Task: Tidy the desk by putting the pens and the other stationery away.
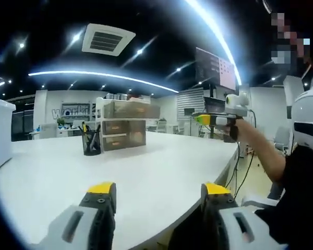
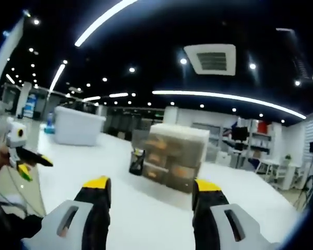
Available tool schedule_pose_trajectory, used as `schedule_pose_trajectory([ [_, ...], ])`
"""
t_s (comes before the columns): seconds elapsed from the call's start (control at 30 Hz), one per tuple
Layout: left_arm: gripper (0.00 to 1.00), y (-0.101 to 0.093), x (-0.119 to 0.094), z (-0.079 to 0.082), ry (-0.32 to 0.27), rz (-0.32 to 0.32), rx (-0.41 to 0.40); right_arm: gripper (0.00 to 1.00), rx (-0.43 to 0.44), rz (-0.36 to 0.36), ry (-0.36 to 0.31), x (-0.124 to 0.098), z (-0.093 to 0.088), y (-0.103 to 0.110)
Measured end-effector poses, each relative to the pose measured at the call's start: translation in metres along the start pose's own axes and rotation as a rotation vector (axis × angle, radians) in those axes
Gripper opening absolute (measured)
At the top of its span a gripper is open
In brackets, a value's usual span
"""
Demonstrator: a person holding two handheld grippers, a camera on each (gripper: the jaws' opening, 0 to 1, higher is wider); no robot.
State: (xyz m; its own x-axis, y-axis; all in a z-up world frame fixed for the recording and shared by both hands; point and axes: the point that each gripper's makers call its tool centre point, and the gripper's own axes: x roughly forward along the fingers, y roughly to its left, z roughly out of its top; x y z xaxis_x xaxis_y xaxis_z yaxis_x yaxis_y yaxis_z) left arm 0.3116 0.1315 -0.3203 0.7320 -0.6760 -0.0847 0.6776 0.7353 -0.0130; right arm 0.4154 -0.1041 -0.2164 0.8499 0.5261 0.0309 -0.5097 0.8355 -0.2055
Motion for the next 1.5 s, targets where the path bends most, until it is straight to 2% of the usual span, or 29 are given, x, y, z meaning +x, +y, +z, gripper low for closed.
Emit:
schedule_pose_trajectory([
  [0.23, 0.65, 0.005, -0.008, -0.003, -0.008, 0.017, -0.007, 0.59, -0.045, 0.012, -0.012, 0.033, 0.026, -0.009],
  [0.43, 0.65, 0.009, -0.016, -0.006, -0.014, 0.031, -0.016, 0.58, -0.023, 0.036, -0.024, 0.061, 0.042, -0.013],
  [0.7, 0.65, 0.014, -0.023, -0.007, -0.024, 0.045, -0.028, 0.53, -0.029, -0.039, -0.001, 0.098, 0.055, -0.049],
  [0.87, 0.65, 0.017, -0.026, -0.007, -0.031, 0.052, -0.034, 0.52, -0.043, -0.070, 0.018, 0.122, 0.057, -0.065],
  [1.1, 0.65, 0.017, -0.027, -0.011, -0.027, 0.053, -0.043, 0.51, -0.068, -0.085, 0.037, 0.151, 0.058, -0.068],
  [1.5, 0.65, 0.023, -0.033, -0.015, -0.028, 0.069, -0.053, 0.49, -0.119, -0.108, 0.087, 0.179, 0.051, -0.074],
])
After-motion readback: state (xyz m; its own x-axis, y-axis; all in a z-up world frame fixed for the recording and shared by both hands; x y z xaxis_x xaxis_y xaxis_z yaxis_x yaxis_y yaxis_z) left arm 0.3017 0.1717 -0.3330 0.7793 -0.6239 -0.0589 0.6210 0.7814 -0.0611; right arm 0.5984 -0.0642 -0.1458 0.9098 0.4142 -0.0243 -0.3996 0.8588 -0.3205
